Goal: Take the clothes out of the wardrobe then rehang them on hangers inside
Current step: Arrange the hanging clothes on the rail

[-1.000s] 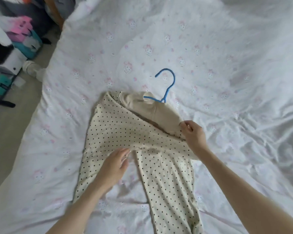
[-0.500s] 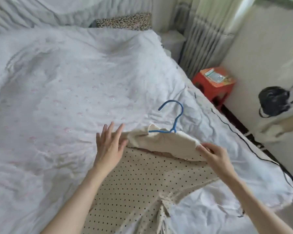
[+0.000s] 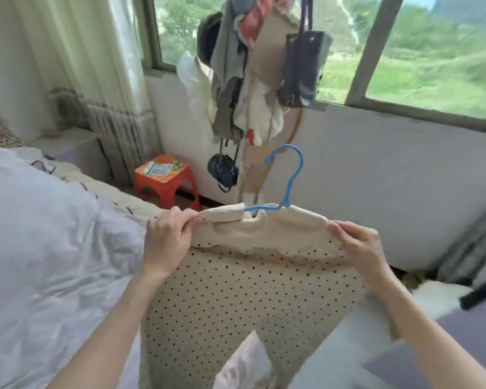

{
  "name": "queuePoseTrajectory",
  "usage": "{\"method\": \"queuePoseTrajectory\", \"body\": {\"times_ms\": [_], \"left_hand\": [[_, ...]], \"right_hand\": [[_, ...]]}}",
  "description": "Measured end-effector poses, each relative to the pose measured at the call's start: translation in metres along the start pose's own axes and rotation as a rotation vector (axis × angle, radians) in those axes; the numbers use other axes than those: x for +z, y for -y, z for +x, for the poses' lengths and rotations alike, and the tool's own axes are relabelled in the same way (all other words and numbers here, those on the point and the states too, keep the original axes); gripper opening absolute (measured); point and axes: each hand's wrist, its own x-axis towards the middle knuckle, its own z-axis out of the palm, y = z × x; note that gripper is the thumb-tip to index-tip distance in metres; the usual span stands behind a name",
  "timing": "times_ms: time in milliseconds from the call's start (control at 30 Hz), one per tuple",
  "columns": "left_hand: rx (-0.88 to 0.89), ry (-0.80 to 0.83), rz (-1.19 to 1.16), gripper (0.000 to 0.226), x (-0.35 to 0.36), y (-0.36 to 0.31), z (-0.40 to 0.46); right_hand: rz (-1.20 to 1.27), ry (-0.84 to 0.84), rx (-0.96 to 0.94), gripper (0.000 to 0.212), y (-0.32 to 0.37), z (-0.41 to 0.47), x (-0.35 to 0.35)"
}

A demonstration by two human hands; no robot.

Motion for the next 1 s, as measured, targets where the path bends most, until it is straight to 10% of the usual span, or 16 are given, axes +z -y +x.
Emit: {"method": "queuePoseTrajectory", "body": {"times_ms": [400, 700, 833, 1000], "left_hand": [[0.421, 0.083, -0.194, 0.049, 0.136, -0.234, 0.092], [0.521, 0.293, -0.774, 0.009, 0.194, -0.346, 0.123], [0.660, 0.330, -0.852, 0.008, 0.207, -0.372, 0.127], [0.762, 0.360, -0.880, 0.014, 0.222, -0.401, 0.119]], "right_hand": [[-0.113, -0.709, -0.172, 0.011, 0.013, -0.039, -0.229], [-0.622, -0.909, 0.062, 0.014, -0.003, -0.099, -0.304], [-0.928, -0.709, 0.164, 0.040, 0.006, -0.112, -0.320], [-0.814, -0.784, 0.243, 0.018, -0.003, -0.144, -0.310]]}}
